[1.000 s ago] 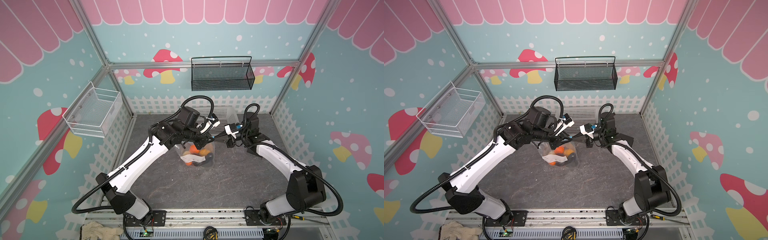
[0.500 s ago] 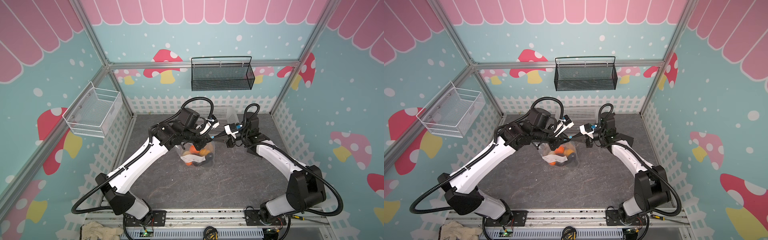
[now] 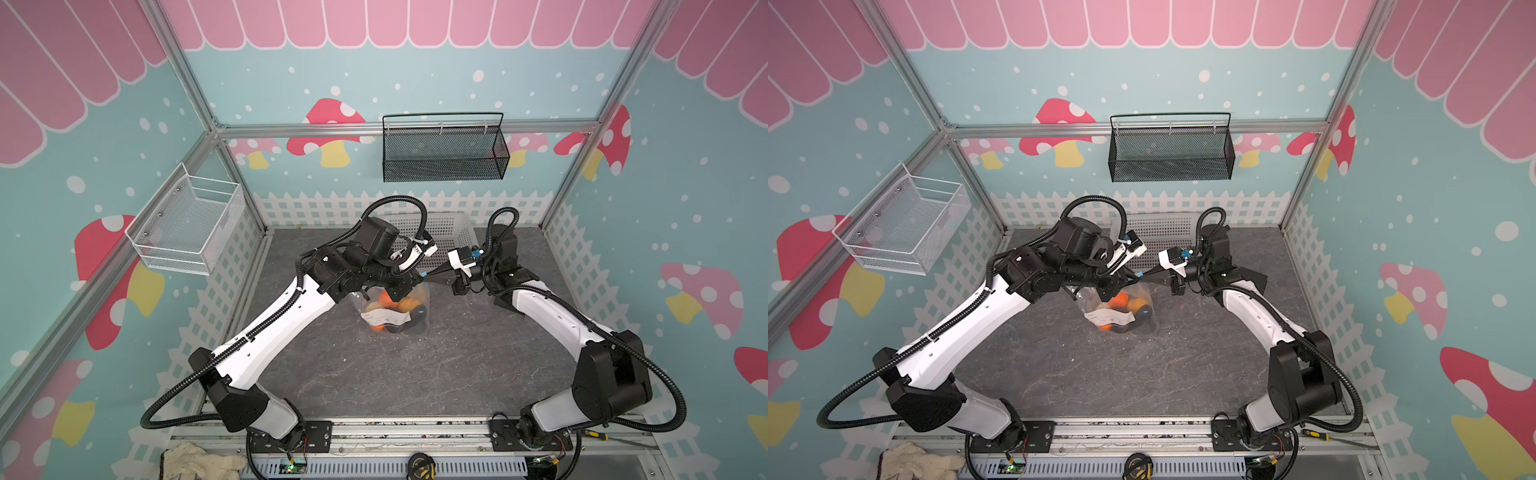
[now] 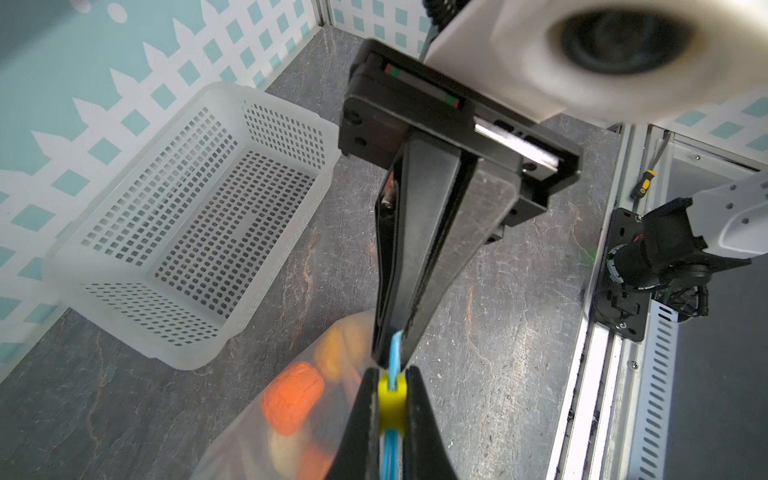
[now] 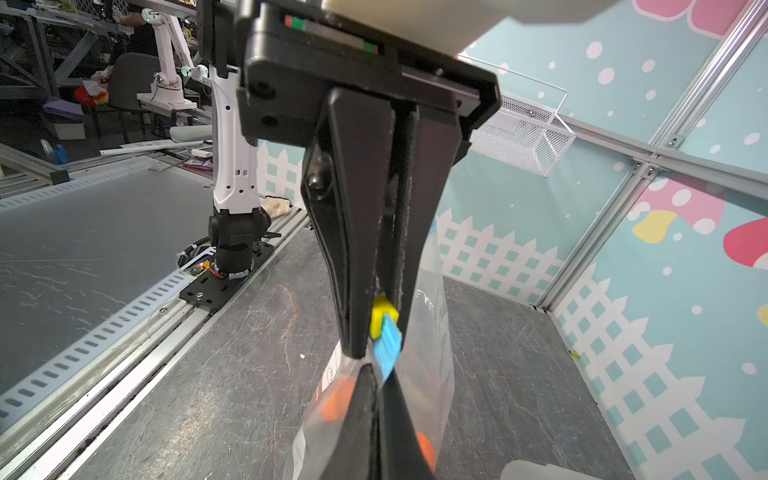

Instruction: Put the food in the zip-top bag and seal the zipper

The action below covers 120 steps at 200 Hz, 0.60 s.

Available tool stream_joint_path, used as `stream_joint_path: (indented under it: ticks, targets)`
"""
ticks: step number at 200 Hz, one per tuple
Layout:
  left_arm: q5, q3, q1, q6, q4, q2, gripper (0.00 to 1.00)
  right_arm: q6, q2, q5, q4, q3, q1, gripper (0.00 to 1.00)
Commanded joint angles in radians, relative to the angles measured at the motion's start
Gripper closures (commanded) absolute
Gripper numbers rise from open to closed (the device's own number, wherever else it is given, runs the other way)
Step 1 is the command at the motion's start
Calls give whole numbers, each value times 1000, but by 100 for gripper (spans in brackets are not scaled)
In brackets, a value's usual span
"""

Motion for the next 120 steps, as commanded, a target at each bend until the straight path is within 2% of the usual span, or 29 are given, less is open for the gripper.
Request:
stream_joint_path:
  ticks: [1, 120]
  targets:
    - [-29, -12, -2, 28, -12, -40, 99, -32, -14, -7, -10, 11, 3, 100]
    - [-100, -58, -1, 40, -13, -80, 100, -38, -15, 19, -22, 12, -1, 100]
